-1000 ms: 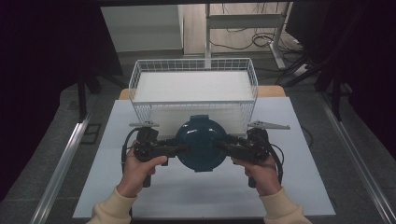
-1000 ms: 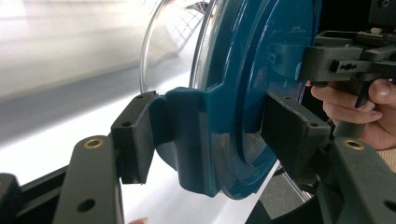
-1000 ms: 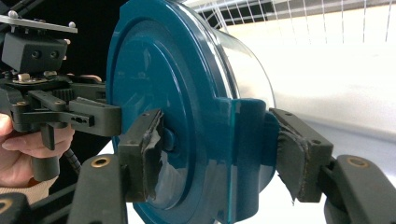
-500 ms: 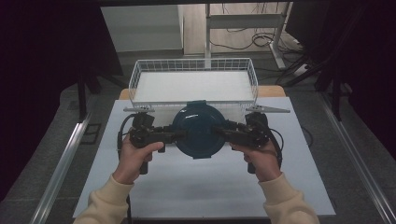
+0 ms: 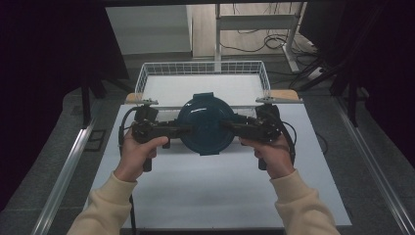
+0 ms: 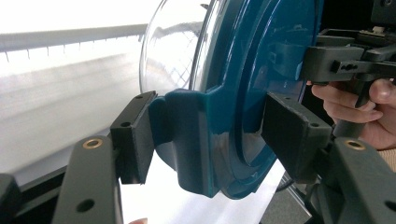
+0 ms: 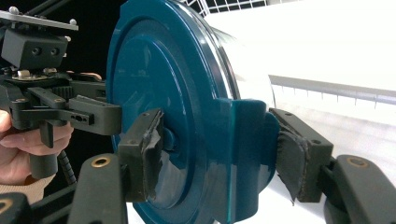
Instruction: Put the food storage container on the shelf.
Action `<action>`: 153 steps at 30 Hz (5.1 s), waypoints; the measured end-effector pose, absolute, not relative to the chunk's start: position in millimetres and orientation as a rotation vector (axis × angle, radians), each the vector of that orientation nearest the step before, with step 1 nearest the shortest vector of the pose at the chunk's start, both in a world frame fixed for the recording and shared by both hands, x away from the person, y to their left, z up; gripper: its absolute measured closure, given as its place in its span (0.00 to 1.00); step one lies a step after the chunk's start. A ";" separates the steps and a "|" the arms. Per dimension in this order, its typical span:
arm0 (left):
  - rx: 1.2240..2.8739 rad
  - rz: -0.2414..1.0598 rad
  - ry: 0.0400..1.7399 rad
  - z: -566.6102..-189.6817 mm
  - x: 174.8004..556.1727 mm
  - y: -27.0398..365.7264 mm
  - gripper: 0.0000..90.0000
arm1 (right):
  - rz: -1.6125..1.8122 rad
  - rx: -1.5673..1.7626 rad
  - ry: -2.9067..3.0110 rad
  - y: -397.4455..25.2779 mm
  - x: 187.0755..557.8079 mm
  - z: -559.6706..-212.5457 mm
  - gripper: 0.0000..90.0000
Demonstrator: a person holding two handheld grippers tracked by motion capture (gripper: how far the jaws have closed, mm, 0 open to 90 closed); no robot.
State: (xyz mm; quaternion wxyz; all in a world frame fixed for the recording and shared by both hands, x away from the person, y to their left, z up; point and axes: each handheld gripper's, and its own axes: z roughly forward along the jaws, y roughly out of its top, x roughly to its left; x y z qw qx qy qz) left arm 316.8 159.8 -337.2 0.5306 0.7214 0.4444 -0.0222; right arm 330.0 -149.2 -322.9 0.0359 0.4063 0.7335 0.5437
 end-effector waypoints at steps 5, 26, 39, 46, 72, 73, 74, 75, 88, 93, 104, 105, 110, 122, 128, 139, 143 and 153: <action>1.727 -0.036 1.054 -327.2 322.0 161.2 0.41 | 1.679 1.238 2.248 -147.5 335.5 -314.1 0.42; 1.719 -0.011 1.052 -297.5 353.2 168.9 0.41 | 1.687 1.208 2.246 -139.1 369.0 -282.7 0.42; 1.717 -0.033 1.063 -288.9 381.6 171.6 0.41 | 1.671 1.219 2.263 -136.5 397.1 -272.4 0.42; 1.720 -0.052 1.082 -287.2 400.7 174.0 0.41 | 1.667 1.236 2.276 -133.6 416.0 -269.6 0.42; 1.680 -0.220 1.195 -313.5 464.1 176.3 0.40 | 1.675 1.523 2.266 -134.5 475.9 -297.2 0.41; 1.677 -0.226 1.198 -314.0 466.0 176.4 0.39 | 1.683 1.554 2.255 -135.3 479.9 -298.8 0.41; 1.671 -0.236 1.205 -314.8 468.9 176.4 0.39 | 1.687 1.581 2.249 -135.5 482.7 -299.7 0.41; 1.664 -0.245 1.212 -315.3 470.4 176.2 0.39 | 1.687 1.581 2.249 -135.5 482.7 -299.7 0.41; 1.546 -0.355 1.279 -331.1 490.8 175.8 0.35 | 1.691 1.852 2.155 -136.9 505.3 -309.9 0.40; 1.530 -0.356 1.278 -334.7 492.1 174.2 0.34 | 1.692 1.886 2.130 -138.4 507.7 -313.7 0.39; 1.556 -0.209 1.277 -334.3 482.6 169.2 0.19 | 1.571 1.779 2.086 -126.6 496.5 -309.4 0.17; 1.553 -0.194 1.281 -333.4 480.9 170.0 0.18 | 1.582 1.768 2.063 -128.4 494.3 -306.0 0.16; 1.562 -0.116 1.243 -324.4 459.2 181.3 0.16 | 1.608 1.645 2.064 -140.2 477.4 -293.4 0.14; 1.679 0.037 1.084 -331.3 358.6 194.2 0.19 | 1.547 1.254 2.201 -180.2 390.5 -305.2 0.19; 1.709 0.069 1.043 -363.8 306.5 202.1 0.20 | 1.508 1.125 2.204 -203.5 330.2 -337.8 0.20; 1.812 0.175 1.130 -449.8 257.3 195.1 0.21 | 1.521 1.168 2.219 -232.1 285.1 -413.3 0.20; 1.843 0.216 1.154 -464.2 253.3 195.6 0.21 | 1.455 1.202 2.242 -241.9 280.3 -439.1 0.20; 1.878 0.166 1.178 -482.3 252.4 192.8 0.22 | 1.393 1.281 2.264 -253.2 283.0 -466.9 0.23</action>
